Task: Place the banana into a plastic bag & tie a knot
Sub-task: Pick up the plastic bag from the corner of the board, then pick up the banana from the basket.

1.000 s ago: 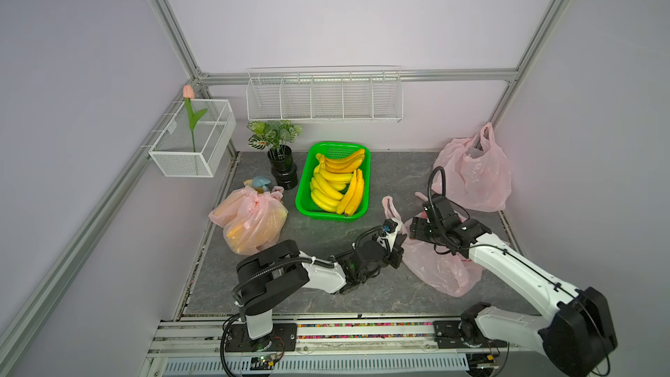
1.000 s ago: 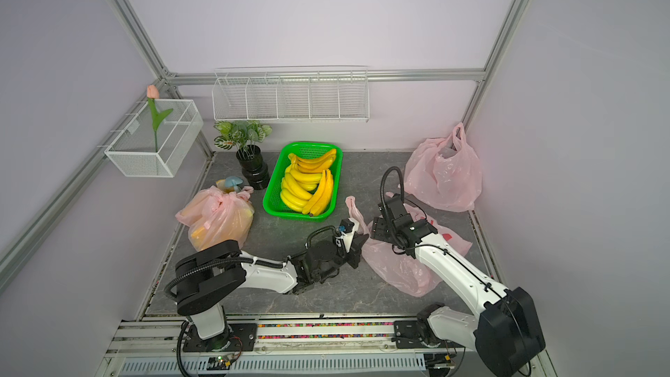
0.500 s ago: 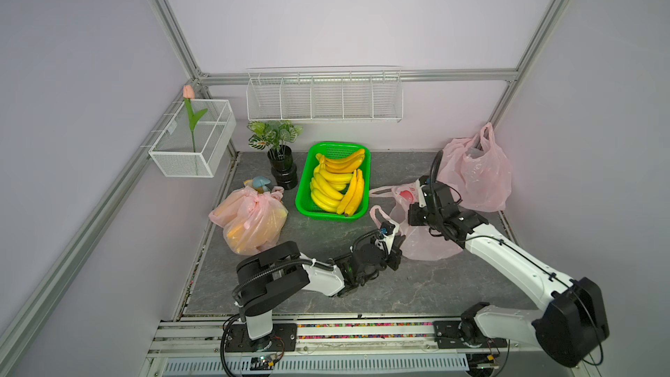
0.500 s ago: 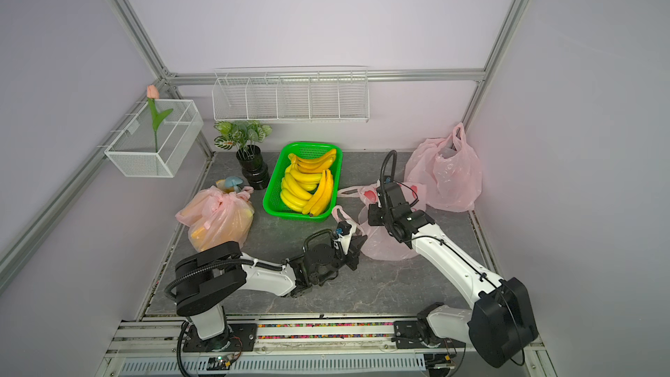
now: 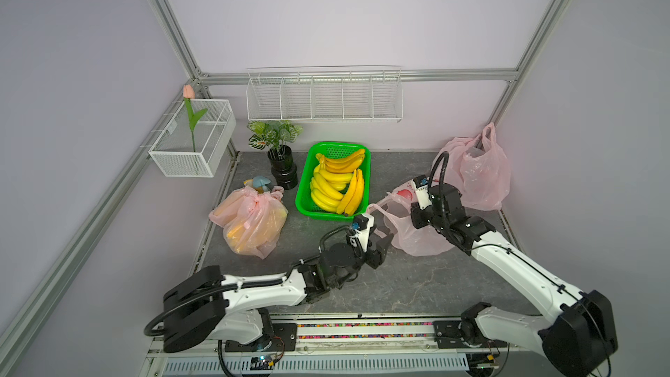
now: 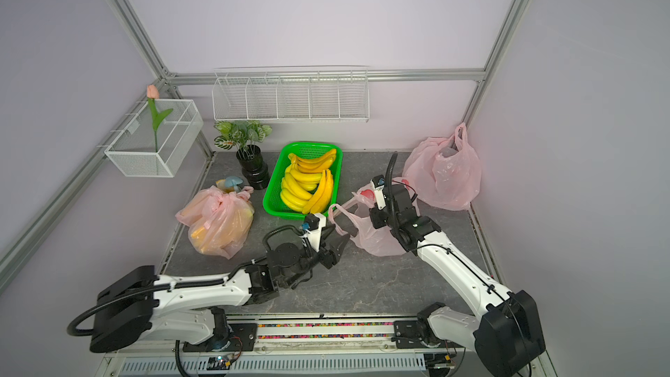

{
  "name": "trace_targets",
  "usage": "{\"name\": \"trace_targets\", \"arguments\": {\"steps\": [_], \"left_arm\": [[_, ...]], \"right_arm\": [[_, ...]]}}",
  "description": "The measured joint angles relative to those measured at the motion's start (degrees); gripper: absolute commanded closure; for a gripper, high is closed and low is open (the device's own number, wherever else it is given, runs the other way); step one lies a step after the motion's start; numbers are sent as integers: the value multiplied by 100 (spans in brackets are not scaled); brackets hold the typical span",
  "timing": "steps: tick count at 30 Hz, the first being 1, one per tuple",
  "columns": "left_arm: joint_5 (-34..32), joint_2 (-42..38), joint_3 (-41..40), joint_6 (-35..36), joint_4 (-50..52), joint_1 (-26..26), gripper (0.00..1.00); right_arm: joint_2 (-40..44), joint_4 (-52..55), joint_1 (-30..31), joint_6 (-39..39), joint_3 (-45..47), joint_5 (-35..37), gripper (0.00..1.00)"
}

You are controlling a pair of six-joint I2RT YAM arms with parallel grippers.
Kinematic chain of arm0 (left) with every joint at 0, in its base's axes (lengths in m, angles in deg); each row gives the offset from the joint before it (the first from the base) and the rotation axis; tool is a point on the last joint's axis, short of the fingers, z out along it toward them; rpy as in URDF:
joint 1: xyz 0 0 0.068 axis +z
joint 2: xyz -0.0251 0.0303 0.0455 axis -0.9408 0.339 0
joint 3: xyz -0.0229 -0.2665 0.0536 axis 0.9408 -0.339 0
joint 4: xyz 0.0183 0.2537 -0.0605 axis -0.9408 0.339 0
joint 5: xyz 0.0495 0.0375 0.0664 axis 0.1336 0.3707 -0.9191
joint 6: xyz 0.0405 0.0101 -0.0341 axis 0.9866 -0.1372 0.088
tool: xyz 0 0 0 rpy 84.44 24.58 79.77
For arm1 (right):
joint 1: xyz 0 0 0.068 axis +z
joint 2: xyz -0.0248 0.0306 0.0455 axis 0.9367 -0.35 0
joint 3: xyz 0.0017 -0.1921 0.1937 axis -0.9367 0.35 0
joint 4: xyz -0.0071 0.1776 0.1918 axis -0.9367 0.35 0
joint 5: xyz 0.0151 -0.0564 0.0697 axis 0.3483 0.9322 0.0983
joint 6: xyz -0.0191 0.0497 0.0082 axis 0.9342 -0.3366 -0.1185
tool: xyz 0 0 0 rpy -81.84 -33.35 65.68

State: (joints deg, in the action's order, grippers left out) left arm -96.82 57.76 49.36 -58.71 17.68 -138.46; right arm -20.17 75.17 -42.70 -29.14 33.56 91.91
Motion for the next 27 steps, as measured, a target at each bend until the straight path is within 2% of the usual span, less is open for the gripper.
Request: {"name": "trace_targets", "arguments": {"steps": [4, 7, 10, 15, 21, 27], "left_arm": [[68, -1235, 127, -35, 962, 890, 22], [166, -1231, 850, 28, 1858, 1545, 20], [212, -374, 2212, 120, 2973, 1985, 20], [319, 1797, 4597, 216, 4800, 2542, 22], [514, 4052, 6544, 284, 6498, 2820, 25], [769, 5530, 8155, 302, 7405, 2889, 28]], "right_arm": [[101, -157, 0, 20, 170, 7, 93], [323, -269, -7, 4, 407, 17, 93], [614, -339, -11, -59, 640, 13, 93], [1104, -463, -9, -256, 953, -138, 94], [1353, -560, -9, -422, 1110, -348, 93], [1386, -662, -9, -494, 1244, -538, 94]]}}
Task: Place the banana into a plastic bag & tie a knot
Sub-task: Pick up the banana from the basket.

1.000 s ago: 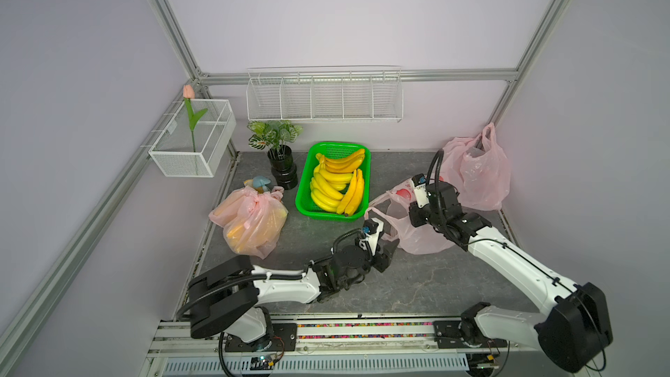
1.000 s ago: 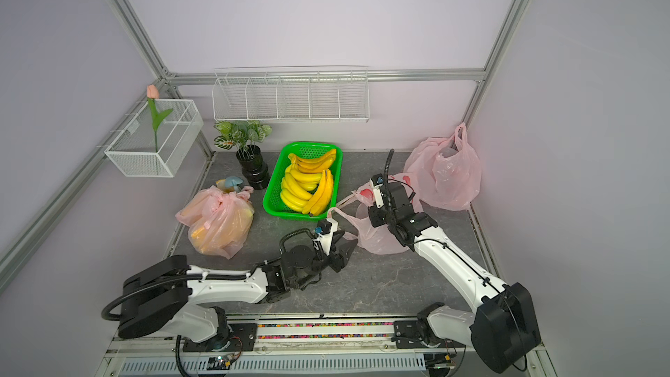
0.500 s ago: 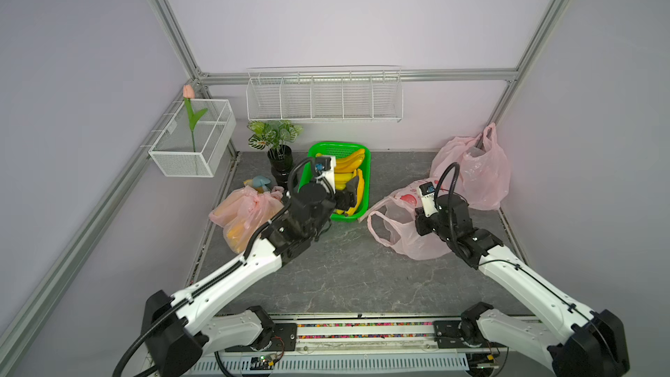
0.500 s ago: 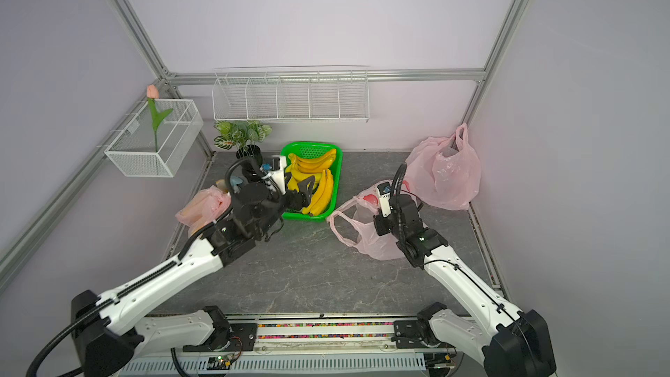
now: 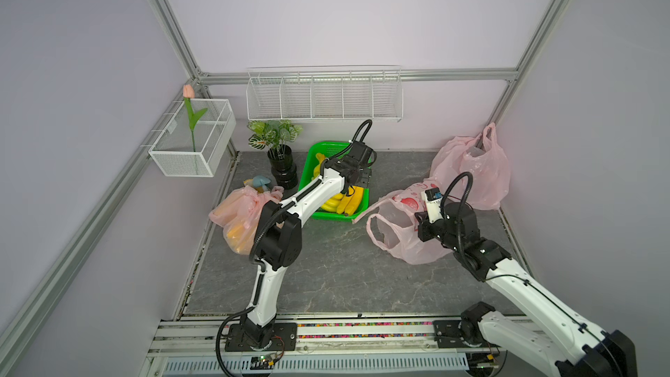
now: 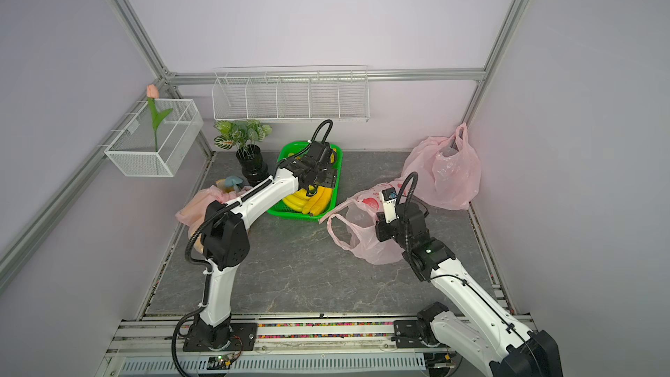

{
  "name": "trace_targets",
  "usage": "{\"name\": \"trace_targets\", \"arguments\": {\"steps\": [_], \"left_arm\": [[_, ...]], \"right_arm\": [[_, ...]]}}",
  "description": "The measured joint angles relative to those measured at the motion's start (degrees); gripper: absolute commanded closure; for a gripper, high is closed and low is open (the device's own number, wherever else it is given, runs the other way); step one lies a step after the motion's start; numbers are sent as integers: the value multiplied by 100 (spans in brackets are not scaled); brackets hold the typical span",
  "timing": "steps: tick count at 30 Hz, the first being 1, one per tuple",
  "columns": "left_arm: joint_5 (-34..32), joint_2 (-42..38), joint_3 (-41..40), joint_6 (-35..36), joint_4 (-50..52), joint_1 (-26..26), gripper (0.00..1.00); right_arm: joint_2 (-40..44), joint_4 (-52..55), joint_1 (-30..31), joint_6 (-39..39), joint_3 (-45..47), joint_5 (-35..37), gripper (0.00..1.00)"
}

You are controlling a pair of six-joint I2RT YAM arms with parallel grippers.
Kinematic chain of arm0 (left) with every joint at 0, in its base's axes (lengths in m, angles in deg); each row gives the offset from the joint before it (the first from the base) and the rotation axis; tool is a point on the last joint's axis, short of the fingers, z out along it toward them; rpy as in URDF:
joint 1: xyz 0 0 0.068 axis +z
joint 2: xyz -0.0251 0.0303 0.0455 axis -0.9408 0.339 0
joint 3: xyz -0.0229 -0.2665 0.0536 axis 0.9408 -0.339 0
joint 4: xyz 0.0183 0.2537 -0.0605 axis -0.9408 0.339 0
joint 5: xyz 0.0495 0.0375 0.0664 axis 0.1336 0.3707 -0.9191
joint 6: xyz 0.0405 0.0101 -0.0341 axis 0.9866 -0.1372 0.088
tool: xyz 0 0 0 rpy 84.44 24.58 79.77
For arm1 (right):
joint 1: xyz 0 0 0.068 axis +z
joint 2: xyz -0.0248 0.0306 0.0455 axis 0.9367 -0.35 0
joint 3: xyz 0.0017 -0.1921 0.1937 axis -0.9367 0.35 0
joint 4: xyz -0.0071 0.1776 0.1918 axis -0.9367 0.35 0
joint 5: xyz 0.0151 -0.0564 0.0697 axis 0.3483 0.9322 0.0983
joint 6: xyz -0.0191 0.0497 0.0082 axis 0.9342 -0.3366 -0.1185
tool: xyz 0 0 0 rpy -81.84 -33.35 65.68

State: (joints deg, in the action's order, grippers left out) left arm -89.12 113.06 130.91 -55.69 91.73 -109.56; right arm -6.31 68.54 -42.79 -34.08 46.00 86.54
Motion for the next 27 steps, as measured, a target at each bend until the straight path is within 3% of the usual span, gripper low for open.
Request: {"name": "trace_targets", "arguments": {"steps": [5, 10, 14, 18, 27], "left_arm": [[96, 538, 645, -37, 210, 76, 31], [94, 697, 734, -120, 208, 166, 46], [146, 741, 734, -166, 188, 205, 56], [162, 741, 734, -232, 151, 210, 72], [35, 203, 63, -330, -232, 210, 84]], "right_arm": [[2, -107, 0, -79, 120, -107, 93], [2, -236, 0, -122, 170, -155, 93], [-7, -251, 0, -133, 197, -155, 93], [-179, -299, 0, -136, 190, -177, 93], [-343, -299, 4, -157, 188, -195, 93]]}}
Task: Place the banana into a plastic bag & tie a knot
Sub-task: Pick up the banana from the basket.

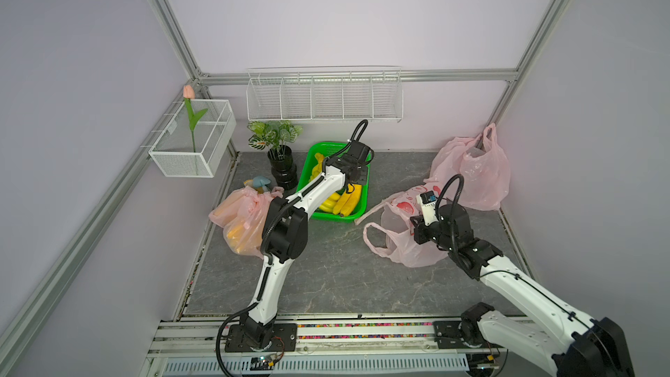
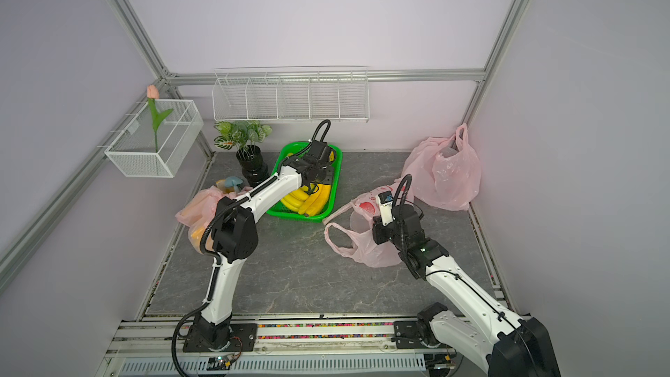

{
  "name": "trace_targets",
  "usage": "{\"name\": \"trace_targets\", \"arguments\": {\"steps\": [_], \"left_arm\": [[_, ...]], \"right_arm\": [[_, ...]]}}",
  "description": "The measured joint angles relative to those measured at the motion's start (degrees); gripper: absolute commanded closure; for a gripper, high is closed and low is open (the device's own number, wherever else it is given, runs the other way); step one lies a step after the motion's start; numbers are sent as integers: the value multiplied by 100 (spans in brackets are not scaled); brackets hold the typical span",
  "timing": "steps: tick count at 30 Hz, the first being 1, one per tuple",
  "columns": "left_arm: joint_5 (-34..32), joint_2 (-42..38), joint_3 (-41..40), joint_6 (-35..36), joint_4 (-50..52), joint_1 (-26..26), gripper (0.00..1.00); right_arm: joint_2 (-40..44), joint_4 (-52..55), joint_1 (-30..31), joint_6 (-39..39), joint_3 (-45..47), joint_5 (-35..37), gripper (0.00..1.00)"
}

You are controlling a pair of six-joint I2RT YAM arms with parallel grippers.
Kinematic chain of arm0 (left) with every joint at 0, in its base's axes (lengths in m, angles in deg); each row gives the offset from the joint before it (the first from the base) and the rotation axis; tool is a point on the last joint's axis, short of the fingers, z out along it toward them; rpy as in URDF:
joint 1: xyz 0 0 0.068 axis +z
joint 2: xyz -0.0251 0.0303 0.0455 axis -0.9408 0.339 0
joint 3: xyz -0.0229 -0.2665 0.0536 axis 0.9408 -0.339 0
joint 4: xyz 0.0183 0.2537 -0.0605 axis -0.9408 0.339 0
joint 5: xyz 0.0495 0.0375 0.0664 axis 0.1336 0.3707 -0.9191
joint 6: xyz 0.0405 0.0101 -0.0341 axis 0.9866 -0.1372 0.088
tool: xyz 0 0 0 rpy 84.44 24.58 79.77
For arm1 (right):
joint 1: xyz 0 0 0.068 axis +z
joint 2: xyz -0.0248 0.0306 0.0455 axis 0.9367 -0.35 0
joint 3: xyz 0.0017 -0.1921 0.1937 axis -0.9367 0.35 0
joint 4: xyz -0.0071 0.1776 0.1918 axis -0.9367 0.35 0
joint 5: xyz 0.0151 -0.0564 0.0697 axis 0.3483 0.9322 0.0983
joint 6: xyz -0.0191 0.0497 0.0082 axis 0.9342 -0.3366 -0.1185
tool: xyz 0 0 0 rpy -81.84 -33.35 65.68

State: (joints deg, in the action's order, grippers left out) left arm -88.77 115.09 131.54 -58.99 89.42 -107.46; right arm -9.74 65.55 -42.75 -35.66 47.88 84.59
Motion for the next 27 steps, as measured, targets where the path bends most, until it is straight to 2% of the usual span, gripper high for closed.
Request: {"name": "trace_targets", "arguments": {"steps": [12, 23, 27], "left_arm": [[-61, -2151, -1670, -96, -1062, 4, 86], [758, -4129, -3742, -210, -2590, -17, 86], [1093, -4811, -4642, -203, -3158, -251, 86]], "right_arm": [[50, 120, 33, -122, -232, -52, 93], [63, 466, 31, -243, -525, -302, 93], [140, 645, 11, -345, -651, -402, 93]]}}
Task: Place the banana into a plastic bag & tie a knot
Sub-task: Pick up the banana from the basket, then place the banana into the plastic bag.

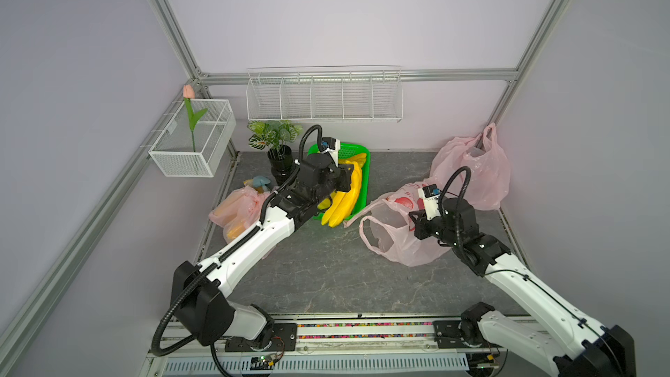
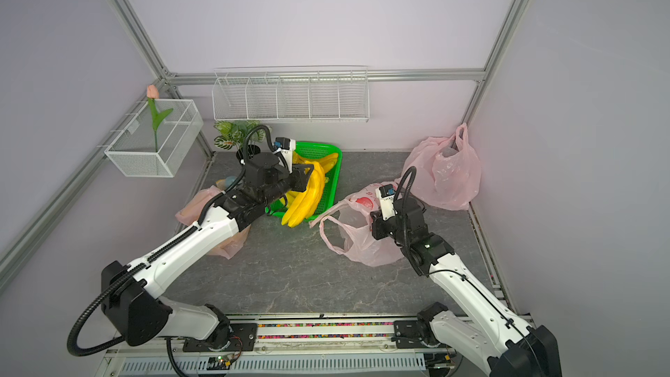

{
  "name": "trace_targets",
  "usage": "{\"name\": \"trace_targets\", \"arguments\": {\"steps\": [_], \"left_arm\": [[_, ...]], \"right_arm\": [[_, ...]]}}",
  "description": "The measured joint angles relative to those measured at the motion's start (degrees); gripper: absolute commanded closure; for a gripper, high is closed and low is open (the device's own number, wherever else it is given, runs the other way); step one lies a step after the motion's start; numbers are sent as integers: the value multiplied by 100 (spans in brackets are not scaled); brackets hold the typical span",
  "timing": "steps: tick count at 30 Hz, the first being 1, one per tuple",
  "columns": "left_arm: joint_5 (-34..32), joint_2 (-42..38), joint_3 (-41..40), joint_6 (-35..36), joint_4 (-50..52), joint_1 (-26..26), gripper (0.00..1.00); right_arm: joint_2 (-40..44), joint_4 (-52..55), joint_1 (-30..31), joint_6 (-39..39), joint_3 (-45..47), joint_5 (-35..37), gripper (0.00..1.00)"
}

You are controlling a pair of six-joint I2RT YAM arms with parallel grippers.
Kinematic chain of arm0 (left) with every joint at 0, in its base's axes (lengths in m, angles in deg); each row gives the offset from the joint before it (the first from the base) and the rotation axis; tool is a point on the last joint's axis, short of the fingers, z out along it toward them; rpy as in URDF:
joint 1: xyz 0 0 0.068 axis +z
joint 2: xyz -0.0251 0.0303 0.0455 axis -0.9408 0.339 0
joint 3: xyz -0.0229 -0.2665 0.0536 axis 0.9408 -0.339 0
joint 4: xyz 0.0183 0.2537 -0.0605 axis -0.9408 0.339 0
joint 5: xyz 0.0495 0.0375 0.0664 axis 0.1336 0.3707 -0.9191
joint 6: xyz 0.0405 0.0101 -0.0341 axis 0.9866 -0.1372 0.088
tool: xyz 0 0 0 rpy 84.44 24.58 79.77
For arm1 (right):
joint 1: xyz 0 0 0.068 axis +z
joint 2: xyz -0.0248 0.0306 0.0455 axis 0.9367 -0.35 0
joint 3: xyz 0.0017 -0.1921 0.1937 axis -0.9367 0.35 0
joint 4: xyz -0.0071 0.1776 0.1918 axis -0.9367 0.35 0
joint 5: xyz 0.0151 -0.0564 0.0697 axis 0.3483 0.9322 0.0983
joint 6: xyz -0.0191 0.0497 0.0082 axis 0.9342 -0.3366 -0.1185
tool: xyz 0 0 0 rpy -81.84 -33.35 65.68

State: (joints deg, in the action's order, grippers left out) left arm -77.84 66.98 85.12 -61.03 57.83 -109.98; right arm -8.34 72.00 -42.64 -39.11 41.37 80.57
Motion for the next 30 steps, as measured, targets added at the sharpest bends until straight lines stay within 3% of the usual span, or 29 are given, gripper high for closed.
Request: {"name": "trace_targets", "arguments": {"steps": [6, 11, 30], "left_arm": [[437, -756, -977, 262, -581, -699, 88], [850, -957, -1641, 304, -1231, -758, 89], [1394, -42, -2282, 380, -2181, -756, 89]], "right_arm": [[7, 109, -55, -109, -142, -149, 93], [15, 118, -59, -195, -149, -361, 94], [181, -341, -70, -256, 2, -1541, 94]]}}
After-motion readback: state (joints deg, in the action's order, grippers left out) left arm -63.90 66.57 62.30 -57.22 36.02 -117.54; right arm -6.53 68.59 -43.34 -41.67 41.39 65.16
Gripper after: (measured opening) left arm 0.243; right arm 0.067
